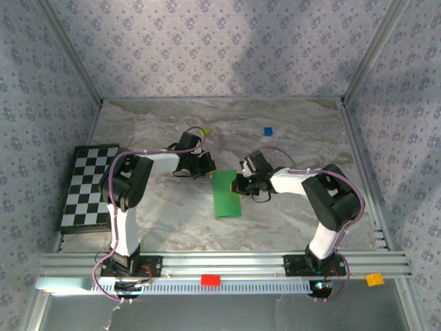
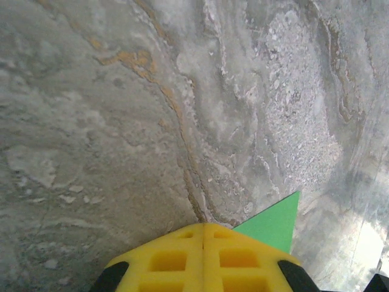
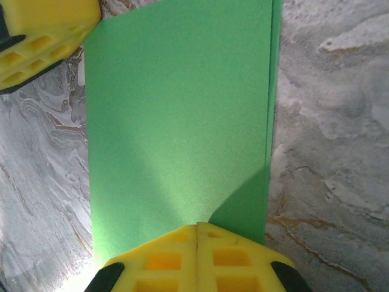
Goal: Fold a paper plane with a square sheet of paper (pick it up from the middle)
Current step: First fold the square sheet of paper in half at the center of the table.
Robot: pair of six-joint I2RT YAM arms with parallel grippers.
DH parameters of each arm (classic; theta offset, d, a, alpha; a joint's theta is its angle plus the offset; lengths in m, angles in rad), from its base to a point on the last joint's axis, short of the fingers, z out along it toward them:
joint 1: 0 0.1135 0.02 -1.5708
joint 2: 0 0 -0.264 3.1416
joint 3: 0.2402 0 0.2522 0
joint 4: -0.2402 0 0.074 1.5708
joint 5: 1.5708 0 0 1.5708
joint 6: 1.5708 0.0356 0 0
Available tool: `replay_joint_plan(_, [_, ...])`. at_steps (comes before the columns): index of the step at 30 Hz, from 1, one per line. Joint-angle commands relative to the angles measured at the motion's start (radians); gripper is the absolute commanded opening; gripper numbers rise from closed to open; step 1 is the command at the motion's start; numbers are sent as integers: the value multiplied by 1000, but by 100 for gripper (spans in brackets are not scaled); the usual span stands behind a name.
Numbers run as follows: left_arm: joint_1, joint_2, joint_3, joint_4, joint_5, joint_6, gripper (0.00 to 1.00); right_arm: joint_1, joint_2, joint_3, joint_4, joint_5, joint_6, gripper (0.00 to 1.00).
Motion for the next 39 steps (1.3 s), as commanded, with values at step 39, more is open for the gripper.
replay_joint_plan(39, [-263,-354,-387,84,90,-26,11,5,68,-46,-199,92,21,0])
